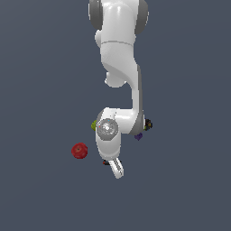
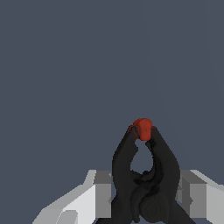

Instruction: Pick up a designated object from a clutter of objects.

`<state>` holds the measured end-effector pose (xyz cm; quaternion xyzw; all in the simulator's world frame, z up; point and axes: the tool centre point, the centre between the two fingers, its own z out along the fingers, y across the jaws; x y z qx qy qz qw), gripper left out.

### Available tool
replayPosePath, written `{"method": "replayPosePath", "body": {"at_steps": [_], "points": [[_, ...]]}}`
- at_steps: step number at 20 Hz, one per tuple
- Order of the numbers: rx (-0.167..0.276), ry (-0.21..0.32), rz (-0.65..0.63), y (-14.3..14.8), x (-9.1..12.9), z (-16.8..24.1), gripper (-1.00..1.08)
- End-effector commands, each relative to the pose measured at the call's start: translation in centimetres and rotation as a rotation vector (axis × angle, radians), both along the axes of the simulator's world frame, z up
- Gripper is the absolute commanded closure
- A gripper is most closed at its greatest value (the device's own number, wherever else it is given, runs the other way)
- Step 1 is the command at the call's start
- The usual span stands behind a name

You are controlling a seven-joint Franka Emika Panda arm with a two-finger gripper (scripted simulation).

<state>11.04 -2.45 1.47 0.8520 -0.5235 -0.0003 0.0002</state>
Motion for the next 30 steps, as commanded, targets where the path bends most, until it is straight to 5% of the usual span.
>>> {"method": "replayPosePath", "body": {"at_steps": [1,11,30], "points": [[0.0,-0.001,0.001,0.3,0.0,0.4,1.08],[0.0,-0.001,0.0,3.6,0.2,6.1,1.08],[-0.002,-0.001,-0.001,15.2,1.1,25.8,1.08]]}}
